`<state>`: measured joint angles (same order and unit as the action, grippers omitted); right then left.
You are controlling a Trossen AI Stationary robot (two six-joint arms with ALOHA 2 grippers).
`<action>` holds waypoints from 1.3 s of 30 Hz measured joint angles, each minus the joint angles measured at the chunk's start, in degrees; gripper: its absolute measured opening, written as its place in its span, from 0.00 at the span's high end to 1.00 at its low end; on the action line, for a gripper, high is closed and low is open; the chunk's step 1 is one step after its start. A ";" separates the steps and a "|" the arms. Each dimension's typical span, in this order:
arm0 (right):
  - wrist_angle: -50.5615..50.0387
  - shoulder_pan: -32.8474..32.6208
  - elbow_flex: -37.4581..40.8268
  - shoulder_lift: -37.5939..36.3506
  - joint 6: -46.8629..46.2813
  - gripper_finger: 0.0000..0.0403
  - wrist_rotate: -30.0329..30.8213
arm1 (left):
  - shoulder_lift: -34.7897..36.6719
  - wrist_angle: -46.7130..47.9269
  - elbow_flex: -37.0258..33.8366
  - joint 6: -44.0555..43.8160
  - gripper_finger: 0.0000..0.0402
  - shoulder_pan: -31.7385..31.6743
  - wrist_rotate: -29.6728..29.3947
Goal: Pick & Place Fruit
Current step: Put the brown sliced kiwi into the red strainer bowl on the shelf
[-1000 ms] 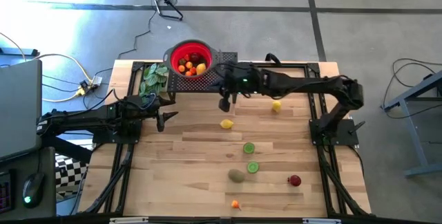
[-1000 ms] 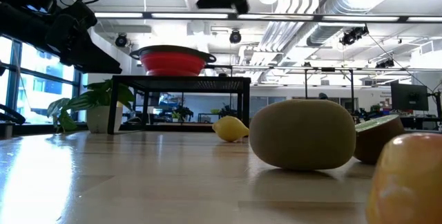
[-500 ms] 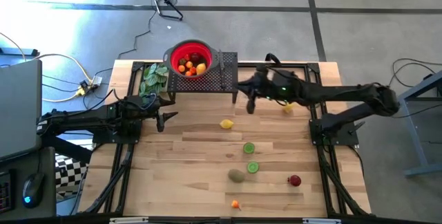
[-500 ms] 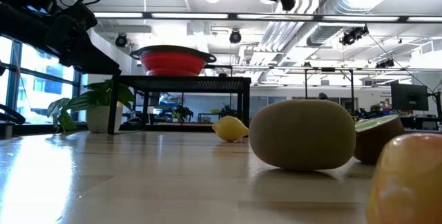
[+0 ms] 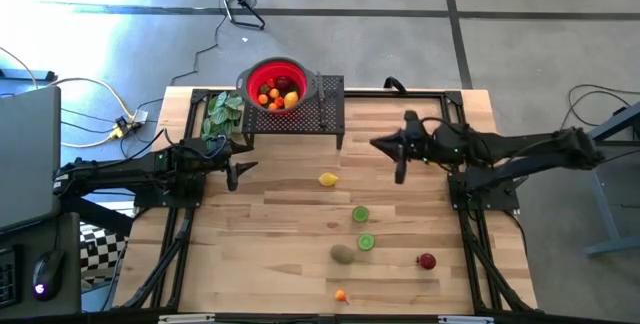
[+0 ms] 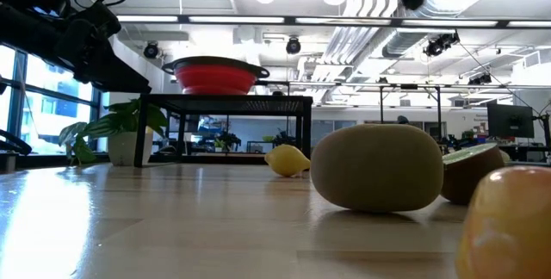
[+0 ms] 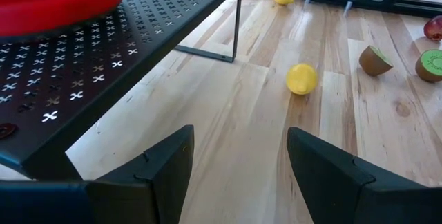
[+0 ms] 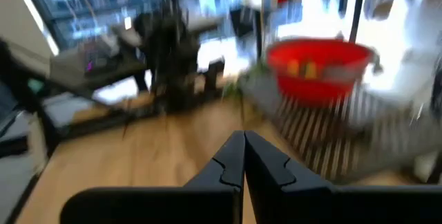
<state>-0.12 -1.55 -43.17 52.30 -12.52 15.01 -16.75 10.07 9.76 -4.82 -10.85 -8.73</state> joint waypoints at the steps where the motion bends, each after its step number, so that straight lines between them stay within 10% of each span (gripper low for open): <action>1: -2.97 -0.81 0.08 -0.56 -2.50 0.99 0.07 | 0.02 -0.02 0.00 0.00 0.43 0.00 0.00; 18: -52.09 -4.59 0.08 -1.29 -53.14 0.99 8.89 | 0.02 0.00 0.00 0.00 0.43 0.00 0.02; 39: -54.12 2.58 0.03 3.79 -46.39 0.99 1.67 | 0.00 0.04 0.00 0.17 0.43 0.00 0.04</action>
<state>-54.24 1.03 -43.13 56.09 -58.91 16.68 -16.75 10.11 9.76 -4.65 -10.85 -8.69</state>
